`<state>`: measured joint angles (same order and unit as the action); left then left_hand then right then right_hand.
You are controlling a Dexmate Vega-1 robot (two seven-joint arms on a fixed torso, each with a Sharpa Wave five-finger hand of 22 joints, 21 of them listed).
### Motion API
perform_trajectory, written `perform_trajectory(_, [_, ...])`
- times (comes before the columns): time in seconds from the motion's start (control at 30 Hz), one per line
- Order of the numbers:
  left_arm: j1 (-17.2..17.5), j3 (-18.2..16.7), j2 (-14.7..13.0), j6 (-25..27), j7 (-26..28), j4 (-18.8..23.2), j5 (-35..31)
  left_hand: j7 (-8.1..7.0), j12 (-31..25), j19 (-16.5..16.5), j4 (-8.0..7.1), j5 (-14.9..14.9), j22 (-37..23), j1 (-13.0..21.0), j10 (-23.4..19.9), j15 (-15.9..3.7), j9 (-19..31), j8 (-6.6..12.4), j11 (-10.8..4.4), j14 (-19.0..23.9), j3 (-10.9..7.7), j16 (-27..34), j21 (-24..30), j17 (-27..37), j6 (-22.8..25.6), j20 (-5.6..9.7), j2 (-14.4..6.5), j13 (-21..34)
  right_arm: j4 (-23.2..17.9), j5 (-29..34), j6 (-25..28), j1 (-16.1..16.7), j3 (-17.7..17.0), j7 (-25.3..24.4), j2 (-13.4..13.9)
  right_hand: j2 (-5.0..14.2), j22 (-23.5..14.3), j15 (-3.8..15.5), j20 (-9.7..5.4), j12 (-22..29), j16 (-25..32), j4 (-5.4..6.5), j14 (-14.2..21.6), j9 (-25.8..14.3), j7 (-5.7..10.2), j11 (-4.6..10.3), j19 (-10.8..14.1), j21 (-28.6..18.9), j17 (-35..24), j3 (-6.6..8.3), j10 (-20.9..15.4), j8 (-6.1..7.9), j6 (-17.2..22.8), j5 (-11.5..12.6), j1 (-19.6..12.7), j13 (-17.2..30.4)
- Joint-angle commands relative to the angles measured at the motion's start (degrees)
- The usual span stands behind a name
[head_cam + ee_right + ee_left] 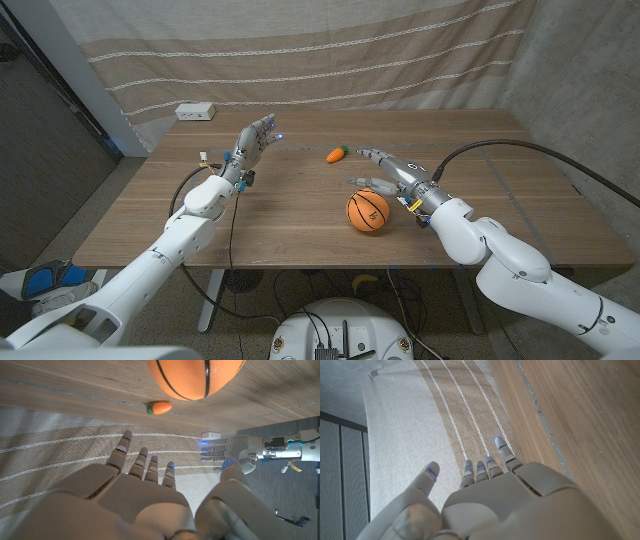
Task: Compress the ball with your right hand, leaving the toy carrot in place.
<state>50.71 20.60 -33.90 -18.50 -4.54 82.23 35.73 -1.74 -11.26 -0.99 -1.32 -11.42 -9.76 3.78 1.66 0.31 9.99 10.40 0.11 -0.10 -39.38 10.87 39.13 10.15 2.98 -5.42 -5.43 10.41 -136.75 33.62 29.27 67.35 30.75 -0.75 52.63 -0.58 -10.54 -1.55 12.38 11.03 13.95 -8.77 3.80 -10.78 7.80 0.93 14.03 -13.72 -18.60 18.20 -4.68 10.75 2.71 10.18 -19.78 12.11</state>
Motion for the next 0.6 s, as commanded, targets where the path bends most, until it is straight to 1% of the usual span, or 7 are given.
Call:
perform_trajectory(0.03, [0.6,0.0,-0.5,0.3,-0.2,0.7,0.0,0.14,-0.2,0.5,0.21,0.1,-0.1,-0.6,-0.1,-0.25,0.2,0.14,0.00,0.1,-0.07,-0.1,-0.4,0.0,0.5,-0.01,-1.1,0.2,-1.4,-0.2,3.3,-0.3,1.4,2.1,0.7,-0.16,-0.1,-0.13,-0.10,0.3,0.4,-0.33,0.3,-0.2,0.25,0.08,0.4,0.2,-0.2,0.17,0.4,-0.13,-0.3,0.4,-0.5,0.2])
perform_trajectory(0.3, [1.1,0.0,-1.1,0.7,-0.5,1.2,0.2,0.13,-0.1,0.6,0.25,0.1,-0.1,-0.6,0.0,-0.26,0.2,0.13,0.11,0.1,-0.09,-0.1,-0.5,0.0,0.5,-0.05,-1.1,0.2,-1.5,-0.7,4.0,-0.2,2.3,1.7,0.6,-0.19,-0.2,-0.20,-0.09,0.4,0.5,-0.31,0.4,-0.2,0.59,0.13,0.6,0.3,-0.2,0.17,0.6,-0.03,-0.3,0.4,-0.6,0.2])
perform_trajectory(0.4, [1.2,-0.1,-1.3,1.1,-0.4,1.6,0.3,0.12,-0.2,0.6,0.26,0.1,-0.1,-0.7,-0.1,-0.25,0.2,0.13,0.13,0.1,-0.10,-0.1,-0.6,0.0,0.5,-0.03,-1.1,0.2,-1.7,0.7,5.3,-0.4,3.4,1.9,0.5,-0.17,-0.2,-0.22,-0.09,0.4,0.5,-0.31,0.4,-0.2,0.93,0.10,0.6,0.3,-0.2,0.18,0.6,0.05,-0.3,0.5,-0.6,0.2])
perform_trajectory(0.47, [1.2,-0.1,-1.5,1.3,-0.6,1.8,0.3,0.09,-0.2,0.7,0.26,0.1,-0.1,-0.7,-0.1,-0.25,0.2,0.13,0.14,0.1,-0.10,-0.1,-0.6,0.0,0.5,-0.02,-1.1,0.2,-1.7,0.2,5.2,-0.4,3.4,2.1,0.5,-0.09,-0.2,-0.35,-0.10,0.3,0.5,-0.33,0.3,-0.2,1.06,0.12,0.7,0.3,-0.2,0.25,0.8,0.04,-0.4,0.5,-0.8,0.2])
perform_trajectory(0.6, [1.2,-0.1,-2.0,1.6,-0.8,2.4,0.2,0.11,-0.2,0.7,0.26,0.1,-0.1,-0.8,-0.1,-0.24,0.2,0.13,0.10,0.2,-0.09,-0.1,-0.8,0.0,0.5,-0.01,-1.1,0.2,-1.9,1.2,6.5,-0.4,4.3,2.0,0.2,-0.07,-0.2,-0.56,-0.08,0.3,0.4,-0.39,0.0,-0.2,1.45,0.14,0.8,0.3,-0.2,0.32,1.1,0.12,-0.5,0.5,-1.1,0.2])
